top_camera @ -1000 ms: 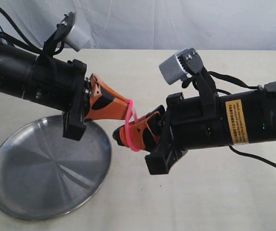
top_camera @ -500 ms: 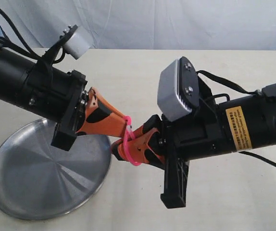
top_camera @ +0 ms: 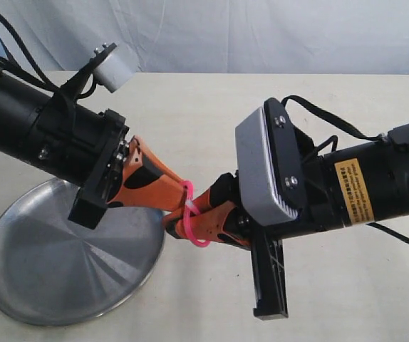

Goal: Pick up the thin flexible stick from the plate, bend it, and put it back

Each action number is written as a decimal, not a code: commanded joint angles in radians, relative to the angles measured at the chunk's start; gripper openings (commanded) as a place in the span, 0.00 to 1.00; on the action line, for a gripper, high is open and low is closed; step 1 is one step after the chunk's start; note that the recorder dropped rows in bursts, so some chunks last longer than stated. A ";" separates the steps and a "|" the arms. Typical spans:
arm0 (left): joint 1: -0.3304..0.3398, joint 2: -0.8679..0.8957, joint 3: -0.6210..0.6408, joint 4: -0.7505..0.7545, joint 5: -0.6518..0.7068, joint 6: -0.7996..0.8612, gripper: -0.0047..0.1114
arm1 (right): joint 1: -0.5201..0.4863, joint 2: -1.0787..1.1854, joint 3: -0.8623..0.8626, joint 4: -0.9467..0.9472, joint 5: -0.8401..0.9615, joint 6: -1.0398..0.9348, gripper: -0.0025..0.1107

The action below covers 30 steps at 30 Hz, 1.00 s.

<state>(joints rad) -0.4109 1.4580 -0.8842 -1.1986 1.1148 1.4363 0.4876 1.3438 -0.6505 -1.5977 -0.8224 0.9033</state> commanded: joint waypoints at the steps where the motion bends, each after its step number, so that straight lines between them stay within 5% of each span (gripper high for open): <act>1: -0.001 0.003 -0.002 -0.058 -0.078 -0.024 0.04 | 0.015 -0.007 0.003 -0.034 -0.108 -0.077 0.02; 30: -0.001 0.054 -0.002 -0.047 0.068 -0.196 0.04 | 0.015 -0.007 0.003 -0.065 -0.078 -0.286 0.02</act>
<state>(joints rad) -0.4109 1.4799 -0.8842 -1.1700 1.1919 1.2836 0.4894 1.3438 -0.6505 -1.6477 -0.8330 0.6478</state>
